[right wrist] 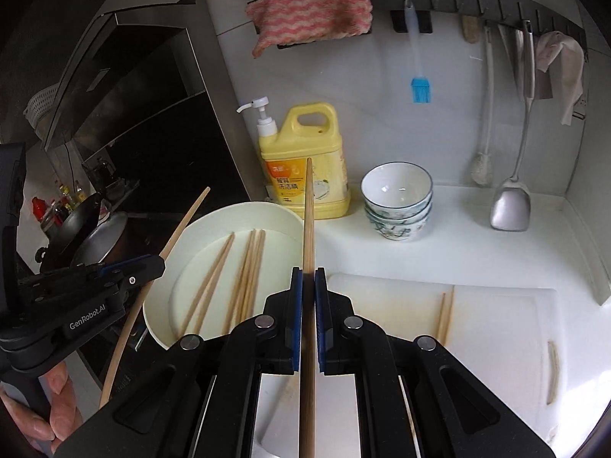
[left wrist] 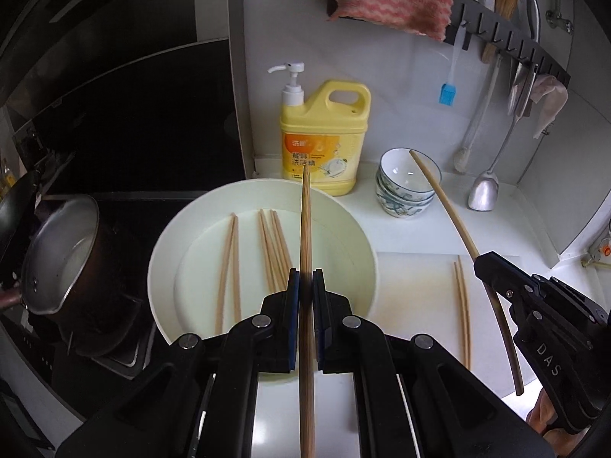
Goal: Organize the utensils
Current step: 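Carry the chopstick in the left tool toward the basin while the right tool carries its own, then open the left tool over the basin while the right tool releases its chopstick, then move both open tools back over the cutting board chopsticks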
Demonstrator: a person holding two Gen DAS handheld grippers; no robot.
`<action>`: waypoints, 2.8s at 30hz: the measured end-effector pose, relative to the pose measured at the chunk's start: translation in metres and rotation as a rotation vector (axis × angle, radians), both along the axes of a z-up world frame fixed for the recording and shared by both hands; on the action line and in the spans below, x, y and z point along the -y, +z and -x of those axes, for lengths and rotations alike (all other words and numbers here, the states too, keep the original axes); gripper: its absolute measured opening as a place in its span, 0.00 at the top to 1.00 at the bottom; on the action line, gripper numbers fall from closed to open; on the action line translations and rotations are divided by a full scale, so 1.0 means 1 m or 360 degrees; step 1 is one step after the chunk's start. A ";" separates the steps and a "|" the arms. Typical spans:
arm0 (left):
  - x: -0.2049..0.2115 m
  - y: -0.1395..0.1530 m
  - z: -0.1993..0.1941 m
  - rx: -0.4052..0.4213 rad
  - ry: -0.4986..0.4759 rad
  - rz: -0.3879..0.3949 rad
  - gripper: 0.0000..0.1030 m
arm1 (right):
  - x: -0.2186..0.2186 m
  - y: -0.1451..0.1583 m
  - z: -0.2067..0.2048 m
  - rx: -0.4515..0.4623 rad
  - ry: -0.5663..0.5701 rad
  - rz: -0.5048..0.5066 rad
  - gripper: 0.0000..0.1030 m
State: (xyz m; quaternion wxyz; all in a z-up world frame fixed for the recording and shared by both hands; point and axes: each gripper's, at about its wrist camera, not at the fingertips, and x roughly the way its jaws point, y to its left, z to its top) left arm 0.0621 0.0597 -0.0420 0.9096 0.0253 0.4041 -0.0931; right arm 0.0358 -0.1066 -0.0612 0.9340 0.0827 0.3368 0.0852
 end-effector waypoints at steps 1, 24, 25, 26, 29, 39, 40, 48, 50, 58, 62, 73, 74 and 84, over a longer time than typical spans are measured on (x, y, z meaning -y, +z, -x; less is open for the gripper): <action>-0.010 -0.002 -0.008 -0.0011 -0.0005 0.0004 0.93 | -0.010 -0.002 -0.008 -0.0006 -0.0006 -0.0001 0.94; -0.075 -0.086 -0.110 -0.0250 0.0049 0.0088 0.93 | -0.112 -0.075 -0.131 -0.0332 0.0214 -0.0003 0.94; -0.075 -0.089 -0.111 -0.0258 0.0052 0.0088 0.93 | -0.111 -0.078 -0.133 -0.0354 0.0211 -0.0006 0.94; -0.075 -0.092 -0.113 -0.0266 0.0051 0.0086 0.93 | -0.111 -0.081 -0.135 -0.0379 0.0214 -0.0014 0.94; -0.074 -0.098 -0.118 -0.0291 0.0048 0.0082 0.93 | -0.112 -0.087 -0.136 -0.0405 0.0223 -0.0001 0.94; -0.076 -0.105 -0.128 -0.0337 0.0088 0.0040 0.64 | -0.107 -0.093 -0.138 -0.0445 0.0170 0.0014 0.85; -0.078 -0.102 -0.126 -0.0315 0.0111 0.0039 0.41 | -0.106 -0.091 -0.137 -0.0434 0.0159 0.0013 0.84; -0.094 -0.093 -0.116 -0.0280 0.0222 -0.0042 0.18 | -0.089 -0.085 -0.120 -0.0409 0.0097 0.0012 0.70; -0.097 -0.094 -0.113 -0.0292 0.0246 -0.0036 0.17 | -0.086 -0.085 -0.117 -0.0414 0.0089 0.0011 0.70; -0.100 -0.089 -0.100 -0.0310 0.0249 -0.0014 0.15 | -0.087 -0.080 -0.107 -0.0413 0.0084 0.0003 0.61; -0.100 -0.084 -0.095 -0.0303 0.0238 0.0012 0.12 | -0.089 -0.075 -0.102 -0.0400 0.0090 0.0011 0.57; -0.101 -0.071 -0.077 -0.0262 0.0189 0.0029 0.07 | -0.081 -0.066 -0.075 -0.0385 0.0001 0.0013 0.39; -0.100 -0.070 -0.075 -0.0254 0.0179 0.0023 0.07 | -0.081 -0.065 -0.071 -0.0383 -0.0009 0.0014 0.39; -0.075 -0.061 -0.059 -0.0166 -0.0019 0.0037 0.06 | -0.056 -0.061 -0.018 -0.0325 -0.0205 0.0027 0.36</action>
